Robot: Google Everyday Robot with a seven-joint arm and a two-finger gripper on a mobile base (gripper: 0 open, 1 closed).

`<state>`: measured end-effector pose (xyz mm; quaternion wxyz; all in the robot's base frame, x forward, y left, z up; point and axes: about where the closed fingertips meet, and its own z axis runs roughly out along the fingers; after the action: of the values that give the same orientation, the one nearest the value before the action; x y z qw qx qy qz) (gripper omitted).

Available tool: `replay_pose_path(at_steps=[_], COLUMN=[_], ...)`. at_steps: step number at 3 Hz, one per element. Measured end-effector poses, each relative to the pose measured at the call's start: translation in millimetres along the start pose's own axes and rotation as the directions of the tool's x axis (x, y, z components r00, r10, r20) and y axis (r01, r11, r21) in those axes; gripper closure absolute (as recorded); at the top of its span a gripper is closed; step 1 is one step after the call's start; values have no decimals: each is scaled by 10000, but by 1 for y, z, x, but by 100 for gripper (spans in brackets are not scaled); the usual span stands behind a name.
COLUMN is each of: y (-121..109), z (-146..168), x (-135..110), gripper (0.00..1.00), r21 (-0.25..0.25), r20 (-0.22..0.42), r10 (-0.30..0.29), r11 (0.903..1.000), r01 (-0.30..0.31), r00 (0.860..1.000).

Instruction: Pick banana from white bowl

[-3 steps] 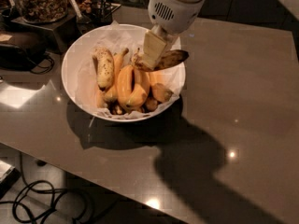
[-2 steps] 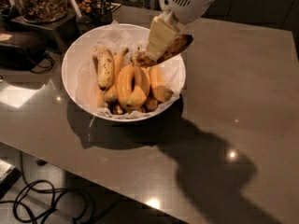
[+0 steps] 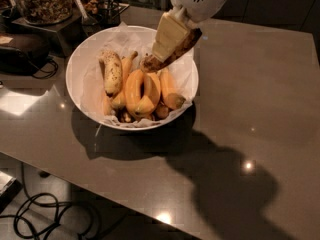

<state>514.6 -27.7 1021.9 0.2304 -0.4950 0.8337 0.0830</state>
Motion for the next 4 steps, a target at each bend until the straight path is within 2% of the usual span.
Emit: replay_pose_path(at_steps=[2, 3, 4], y=[21, 35, 56], z=[-23, -28, -37], x=[9, 14, 10], gripper=[100, 100, 100], r21=[-593, -1172, -1731], r20=[1210, 1608, 1974], r10=[594, 804, 648], r11=[9969, 9912, 9844], r01=[-526, -618, -303], r00=[9909, 9837, 9782])
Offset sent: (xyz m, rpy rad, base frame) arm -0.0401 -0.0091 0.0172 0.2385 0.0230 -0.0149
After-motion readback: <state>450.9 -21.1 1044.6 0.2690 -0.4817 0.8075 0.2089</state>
